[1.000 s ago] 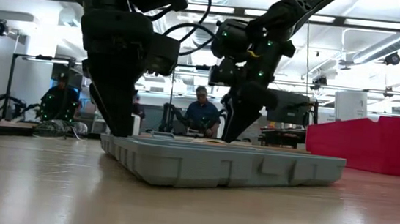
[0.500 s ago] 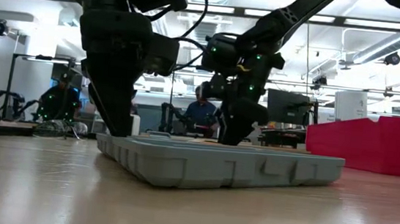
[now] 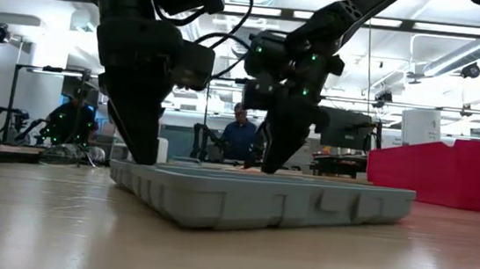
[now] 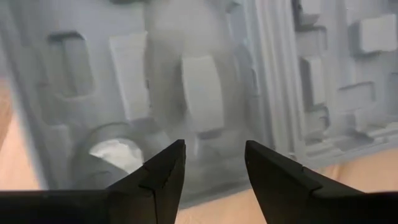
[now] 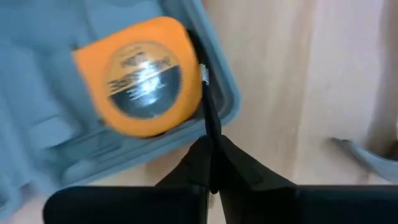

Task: Prefit tool cases
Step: Remove the yellow measuring tape from the gray pre-fit tool case

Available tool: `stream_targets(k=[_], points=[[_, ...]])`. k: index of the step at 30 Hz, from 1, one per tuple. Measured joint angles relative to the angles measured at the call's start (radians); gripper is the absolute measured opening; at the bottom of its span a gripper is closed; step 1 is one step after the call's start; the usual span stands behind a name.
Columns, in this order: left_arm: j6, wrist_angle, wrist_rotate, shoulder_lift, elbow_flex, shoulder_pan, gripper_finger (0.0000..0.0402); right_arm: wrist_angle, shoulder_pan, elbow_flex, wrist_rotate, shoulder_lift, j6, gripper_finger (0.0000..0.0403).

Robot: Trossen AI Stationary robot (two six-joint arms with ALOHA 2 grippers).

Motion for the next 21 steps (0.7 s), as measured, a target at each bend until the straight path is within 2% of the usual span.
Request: stream_targets(k=[6,12,21], points=[[0.001,-0.009,-0.026,0.000,0.000,0.012,0.0174,-0.018,0.012,0.000,-0.106,-0.052,0.027,0.0000],[0.014,-0.018,-0.044,-0.003,0.000,0.034,0.0183,-0.036,0.032,0.000,-0.130,-0.098,0.042,0.0000],[0.027,-0.019,-0.064,-0.009,0.000,0.063,0.0172,-0.052,0.063,-0.001,-0.261,-0.110,0.091,0.0000]])
